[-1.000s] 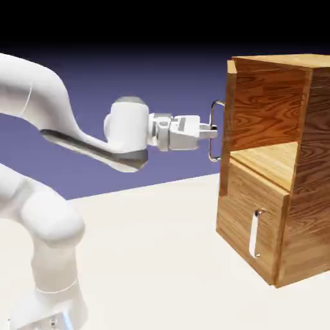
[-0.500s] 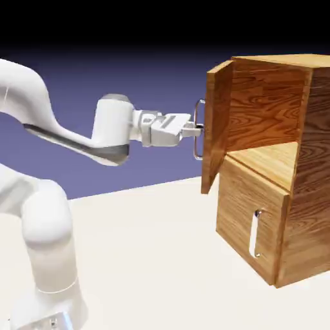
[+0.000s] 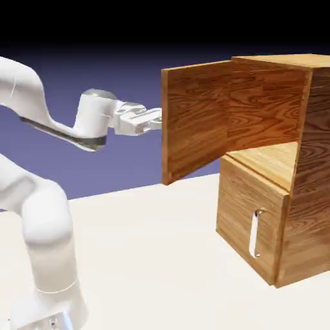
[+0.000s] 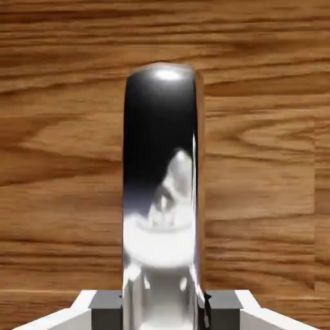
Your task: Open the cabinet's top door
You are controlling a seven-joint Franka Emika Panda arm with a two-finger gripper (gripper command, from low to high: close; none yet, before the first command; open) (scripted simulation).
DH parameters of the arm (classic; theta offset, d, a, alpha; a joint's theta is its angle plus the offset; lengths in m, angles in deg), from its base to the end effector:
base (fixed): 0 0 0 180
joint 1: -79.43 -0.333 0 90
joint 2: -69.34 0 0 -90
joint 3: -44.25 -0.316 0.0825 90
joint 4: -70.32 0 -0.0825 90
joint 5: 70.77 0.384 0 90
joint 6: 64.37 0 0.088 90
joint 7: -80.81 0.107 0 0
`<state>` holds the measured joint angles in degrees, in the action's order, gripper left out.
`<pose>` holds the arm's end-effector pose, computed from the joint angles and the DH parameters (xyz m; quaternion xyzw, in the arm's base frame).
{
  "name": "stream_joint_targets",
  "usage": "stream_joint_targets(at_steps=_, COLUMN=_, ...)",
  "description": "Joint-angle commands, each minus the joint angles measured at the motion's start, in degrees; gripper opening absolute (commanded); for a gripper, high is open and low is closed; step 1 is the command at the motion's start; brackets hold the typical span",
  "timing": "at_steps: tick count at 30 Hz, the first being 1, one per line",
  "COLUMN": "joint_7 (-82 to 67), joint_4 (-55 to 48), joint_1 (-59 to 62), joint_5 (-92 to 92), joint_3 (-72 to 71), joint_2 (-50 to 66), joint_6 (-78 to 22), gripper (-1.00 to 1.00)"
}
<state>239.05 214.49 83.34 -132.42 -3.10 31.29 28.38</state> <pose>0.3060 0.2046 0.4963 0.4156 -0.5719 0.6986 0.1104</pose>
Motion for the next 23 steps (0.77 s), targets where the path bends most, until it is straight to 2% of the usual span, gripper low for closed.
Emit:
stream_joint_targets(at_steps=1, joint_7=0.2, joint_4=-1.7, joint_1=1.1, joint_5=1.2, joint_3=-2.0, joint_2=1.4, joint_6=-2.6, gripper=-1.00)
stream_joint_targets(at_steps=12, joint_7=4.6, joint_4=-19.1, joint_1=17.8, joint_5=6.9, joint_3=-24.2, joint_2=15.5, joint_6=-25.2, gripper=-1.00)
stream_joint_targets(at_steps=17, joint_7=5.1, joint_4=-24.0, joint_1=27.8, joint_5=8.5, joint_3=-34.4, joint_2=17.0, joint_6=-29.6, gripper=-1.00)
stream_joint_targets(at_steps=23, joint_7=3.2, joint_4=-29.7, joint_1=40.3, joint_5=12.5, joint_3=-44.9, joint_2=13.0, joint_6=-31.6, gripper=-1.00)
